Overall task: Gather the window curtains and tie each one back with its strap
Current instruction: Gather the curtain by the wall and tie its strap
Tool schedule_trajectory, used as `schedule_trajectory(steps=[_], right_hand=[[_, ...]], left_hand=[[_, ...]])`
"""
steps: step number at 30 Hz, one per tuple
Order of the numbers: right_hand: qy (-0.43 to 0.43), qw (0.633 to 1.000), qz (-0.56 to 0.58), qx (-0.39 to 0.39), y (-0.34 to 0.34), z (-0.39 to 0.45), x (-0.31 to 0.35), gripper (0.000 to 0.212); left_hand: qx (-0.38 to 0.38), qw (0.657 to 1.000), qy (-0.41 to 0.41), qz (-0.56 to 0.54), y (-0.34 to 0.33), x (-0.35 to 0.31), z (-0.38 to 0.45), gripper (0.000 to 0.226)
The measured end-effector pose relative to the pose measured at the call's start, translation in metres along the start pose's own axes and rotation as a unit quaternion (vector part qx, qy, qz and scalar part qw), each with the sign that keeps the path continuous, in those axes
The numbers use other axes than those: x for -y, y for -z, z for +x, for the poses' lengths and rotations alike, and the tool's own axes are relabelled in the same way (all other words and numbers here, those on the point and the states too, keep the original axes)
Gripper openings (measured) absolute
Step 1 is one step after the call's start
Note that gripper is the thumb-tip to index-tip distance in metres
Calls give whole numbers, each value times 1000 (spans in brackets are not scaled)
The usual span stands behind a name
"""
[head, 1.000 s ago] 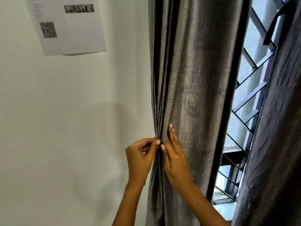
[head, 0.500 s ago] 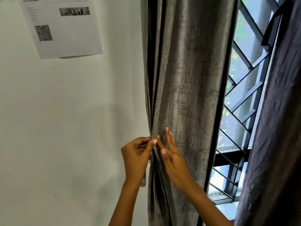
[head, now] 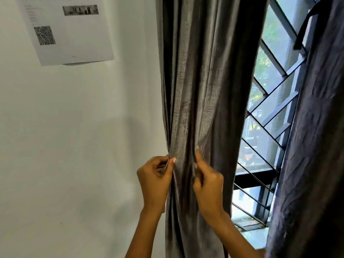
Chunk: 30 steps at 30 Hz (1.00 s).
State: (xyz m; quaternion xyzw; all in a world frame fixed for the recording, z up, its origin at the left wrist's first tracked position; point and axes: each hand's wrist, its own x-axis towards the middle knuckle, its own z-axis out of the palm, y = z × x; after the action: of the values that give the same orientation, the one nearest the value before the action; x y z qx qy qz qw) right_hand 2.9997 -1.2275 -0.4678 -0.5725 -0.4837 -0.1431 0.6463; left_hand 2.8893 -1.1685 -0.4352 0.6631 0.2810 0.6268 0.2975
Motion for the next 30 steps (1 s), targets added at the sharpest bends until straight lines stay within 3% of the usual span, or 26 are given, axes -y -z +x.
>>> schedule_trajectory(steps=[2, 7, 12, 17, 20, 22, 24, 25, 27, 28, 30], right_hand=[[37, 999, -2, 17, -2, -4, 8, 58], [32, 990, 60, 123, -7, -4, 9, 63], [5, 982, 86, 170, -5, -13, 5, 54], [-5, 972, 118, 201, -5, -14, -2, 52], [-18, 991, 71, 109, 2, 5, -8, 52], [-114, 989, 91, 18, 10, 25, -10, 84], [-203, 968, 148, 1, 20, 45, -13, 101], [-202, 965, 165, 9, 23, 50, -13, 87], [-130, 986, 104, 8, 23, 46, -15, 31], [-90, 995, 46, -11, 23, 40, -15, 24], [-24, 998, -49, -34, 19, 21, -11, 31]], left_hand=[[4, 1000, -15, 3, -3, -2, -3, 6], [25, 999, -19, -17, -7, -5, -11, 8], [41, 996, 33, -71, -7, -3, -11, 15], [37, 996, 34, -67, -9, -8, -5, 15], [25, 997, 41, -54, -10, -5, -1, 12], [28, 998, 40, -47, -10, -3, 1, 15], [31, 998, 40, -46, -11, -2, 2, 15], [29, 998, 39, -43, -11, -1, 2, 14], [22, 999, 29, -31, -14, -1, 1, 12], [16, 999, 24, -27, -15, -1, 0, 11], [5, 1000, 17, -19, -19, 0, -2, 8]])
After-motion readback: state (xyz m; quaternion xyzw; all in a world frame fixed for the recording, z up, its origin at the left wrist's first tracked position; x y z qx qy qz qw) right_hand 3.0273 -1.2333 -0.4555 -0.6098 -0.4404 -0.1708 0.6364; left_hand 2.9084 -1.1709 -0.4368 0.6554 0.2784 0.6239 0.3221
